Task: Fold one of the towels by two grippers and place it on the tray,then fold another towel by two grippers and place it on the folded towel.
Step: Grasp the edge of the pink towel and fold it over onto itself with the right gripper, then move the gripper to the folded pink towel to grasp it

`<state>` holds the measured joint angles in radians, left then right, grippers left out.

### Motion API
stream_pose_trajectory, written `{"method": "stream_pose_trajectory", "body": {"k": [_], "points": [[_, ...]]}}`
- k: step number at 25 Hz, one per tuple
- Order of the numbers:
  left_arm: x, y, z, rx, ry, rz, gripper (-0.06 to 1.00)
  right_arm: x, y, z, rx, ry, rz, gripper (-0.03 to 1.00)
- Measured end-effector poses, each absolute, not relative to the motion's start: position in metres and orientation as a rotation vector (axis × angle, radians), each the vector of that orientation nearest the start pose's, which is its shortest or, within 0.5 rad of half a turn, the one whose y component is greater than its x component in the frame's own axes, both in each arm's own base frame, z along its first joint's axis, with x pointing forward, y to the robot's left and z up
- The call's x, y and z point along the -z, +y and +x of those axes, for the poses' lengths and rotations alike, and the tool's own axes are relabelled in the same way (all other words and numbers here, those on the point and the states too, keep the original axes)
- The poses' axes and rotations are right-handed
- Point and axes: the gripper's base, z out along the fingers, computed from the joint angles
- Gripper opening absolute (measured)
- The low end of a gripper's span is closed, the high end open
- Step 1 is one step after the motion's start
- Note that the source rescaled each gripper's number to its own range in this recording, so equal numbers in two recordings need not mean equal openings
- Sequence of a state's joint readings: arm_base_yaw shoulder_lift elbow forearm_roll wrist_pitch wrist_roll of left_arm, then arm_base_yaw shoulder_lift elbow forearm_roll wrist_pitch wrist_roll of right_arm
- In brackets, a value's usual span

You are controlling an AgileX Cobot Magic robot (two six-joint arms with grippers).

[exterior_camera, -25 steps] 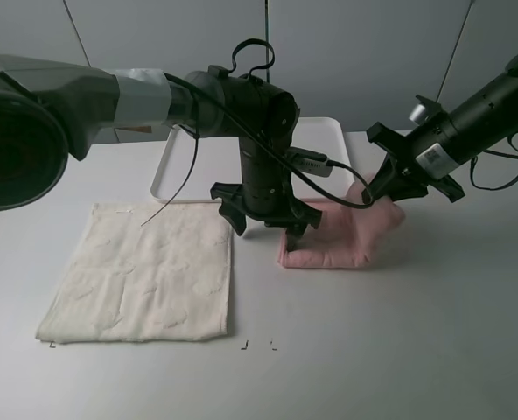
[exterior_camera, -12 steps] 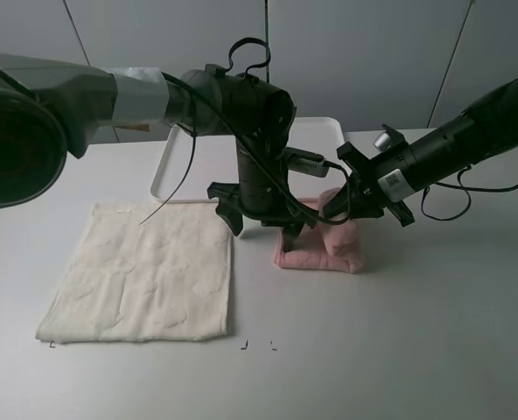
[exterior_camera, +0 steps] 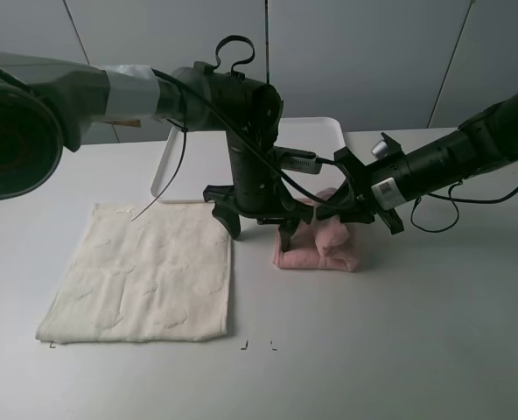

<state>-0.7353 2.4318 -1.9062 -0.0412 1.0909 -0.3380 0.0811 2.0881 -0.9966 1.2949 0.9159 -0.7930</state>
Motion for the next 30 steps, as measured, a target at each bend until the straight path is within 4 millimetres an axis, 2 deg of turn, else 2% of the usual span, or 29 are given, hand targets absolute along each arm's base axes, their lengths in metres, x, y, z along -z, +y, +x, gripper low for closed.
{"method": "stream_pose_trajectory", "body": {"k": [4, 11, 12, 15, 17, 19, 20, 24, 27, 30], "points": [[-0.111, -0.320, 0.361, 0.115, 3.046, 0.563, 1.00, -0.091, 0.096, 0.332, -1.334, 2.802, 0.209, 0.06], [-0.158, -0.322, 0.378, 0.185, 2.935, 0.594, 1.00, -0.092, 0.097, 0.333, -1.338, 2.790, 0.224, 0.06], [-0.162, -0.323, 0.380, 0.191, 2.925, 0.601, 1.00, -0.092, 0.097, 0.333, -1.342, 2.783, 0.231, 0.09], [-0.174, -0.323, 0.384, 0.185, 2.888, 0.618, 1.00, -0.095, 0.099, 0.335, -1.393, 2.735, 0.258, 0.32], [-0.179, -0.321, 0.388, 0.180, 2.878, 0.615, 1.00, -0.098, 0.102, 0.338, -1.448, 2.678, 0.272, 0.52], [-0.184, -0.318, 0.391, 0.173, 2.874, 0.611, 1.00, -0.101, 0.109, 0.338, -1.494, 2.639, 0.268, 0.63], [-0.185, -0.316, 0.393, 0.172, 2.875, 0.602, 1.00, -0.103, 0.113, 0.338, -1.518, 2.619, 0.248, 0.66], [-0.186, -0.303, 0.402, 0.154, 2.887, 0.579, 1.00, -0.106, 0.123, 0.335, -1.564, 2.601, 0.175, 0.67], [-0.186, -0.298, 0.405, 0.121, 2.878, 0.595, 1.00, -0.104, 0.116, 0.335, -1.533, 2.625, 0.173, 0.66], [-0.186, -0.298, 0.405, 0.117, 2.874, 0.619, 1.00, -0.103, 0.100, 0.340, -1.515, 2.611, 0.245, 0.63]]}}
